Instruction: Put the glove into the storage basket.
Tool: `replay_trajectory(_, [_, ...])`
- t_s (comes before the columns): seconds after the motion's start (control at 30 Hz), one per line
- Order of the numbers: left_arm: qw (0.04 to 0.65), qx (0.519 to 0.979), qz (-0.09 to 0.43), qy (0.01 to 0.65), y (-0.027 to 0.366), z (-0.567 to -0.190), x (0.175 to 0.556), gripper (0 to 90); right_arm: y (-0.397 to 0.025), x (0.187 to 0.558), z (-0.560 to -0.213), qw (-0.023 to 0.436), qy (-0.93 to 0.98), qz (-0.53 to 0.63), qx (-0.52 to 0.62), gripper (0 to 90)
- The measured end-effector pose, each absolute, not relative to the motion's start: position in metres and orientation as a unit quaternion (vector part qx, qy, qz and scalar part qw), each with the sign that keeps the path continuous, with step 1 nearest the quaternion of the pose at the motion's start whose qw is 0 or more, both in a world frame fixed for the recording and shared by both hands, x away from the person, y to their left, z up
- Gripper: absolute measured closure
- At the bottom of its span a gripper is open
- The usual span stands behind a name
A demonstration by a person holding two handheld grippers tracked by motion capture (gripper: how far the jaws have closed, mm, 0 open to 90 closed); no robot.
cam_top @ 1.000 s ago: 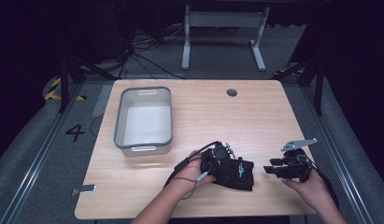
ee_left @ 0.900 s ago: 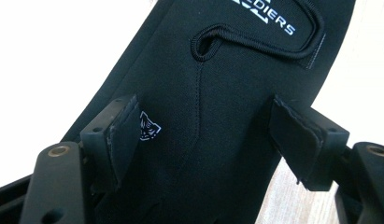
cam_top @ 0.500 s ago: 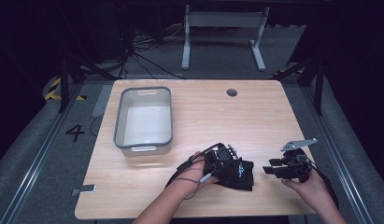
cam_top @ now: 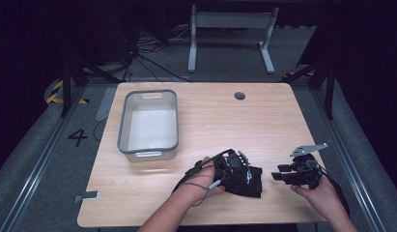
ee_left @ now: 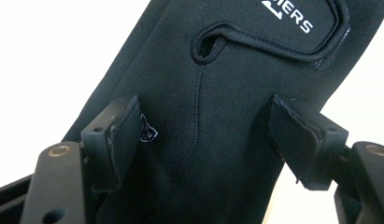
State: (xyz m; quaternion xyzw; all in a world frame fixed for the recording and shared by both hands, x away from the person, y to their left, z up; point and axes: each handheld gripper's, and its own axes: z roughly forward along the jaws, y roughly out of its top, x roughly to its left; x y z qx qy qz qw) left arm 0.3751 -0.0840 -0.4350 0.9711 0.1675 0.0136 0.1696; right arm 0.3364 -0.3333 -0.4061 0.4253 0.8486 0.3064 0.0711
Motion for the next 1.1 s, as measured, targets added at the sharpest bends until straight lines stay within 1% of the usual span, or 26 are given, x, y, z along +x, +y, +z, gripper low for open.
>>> replay_trajectory(0.1, [0.169, 0.971, 0.016, 0.167, -0.084, -0.435, 0.375, 29.0, -0.334, 0.336, -0.406, 0.071, 0.848, 0.307, 0.425, 53.6])
replay_trajectory(0.2, [0.170, 0.972, 0.017, 0.161, -0.084, -0.434, 0.375, 34.1, -0.333, 0.337, -0.406, 0.071, 0.849, 0.308, 0.424, 54.0])
replay_trajectory(0.33, [0.171, 0.973, 0.014, 0.154, -0.084, -0.432, 0.373, 44.4, -0.332, 0.337, -0.406, 0.071, 0.849, 0.309, 0.423, 54.5])
replay_trajectory(0.37, [0.172, 0.973, 0.016, 0.150, -0.084, -0.431, 0.372, 49.3, -0.332, 0.337, -0.406, 0.070, 0.849, 0.308, 0.423, 54.6])
replay_trajectory(0.43, [0.173, 0.975, 0.018, 0.138, -0.086, -0.431, 0.369, 56.2, -0.332, 0.337, -0.406, 0.069, 0.849, 0.309, 0.424, 54.8])
replay_trajectory(0.53, [0.166, 0.976, 0.016, 0.143, -0.087, -0.429, 0.369, 62.4, -0.333, 0.337, -0.406, 0.068, 0.848, 0.311, 0.424, 54.9])
replay_trajectory(0.63, [0.165, 0.973, 0.008, 0.159, -0.088, -0.428, 0.370, 65.4, -0.335, 0.337, -0.405, 0.068, 0.846, 0.314, 0.426, 55.0])
replay_trajectory(0.77, [0.166, 0.972, 0.011, 0.166, -0.088, -0.424, 0.370, 67.3, -0.338, 0.337, -0.405, 0.069, 0.845, 0.316, 0.426, 55.3])
replay_trajectory(1.1, [0.178, 0.965, -0.010, 0.191, -0.076, -0.399, 0.372, 67.5, -0.342, 0.337, -0.406, 0.066, 0.841, 0.317, 0.434, 55.5])
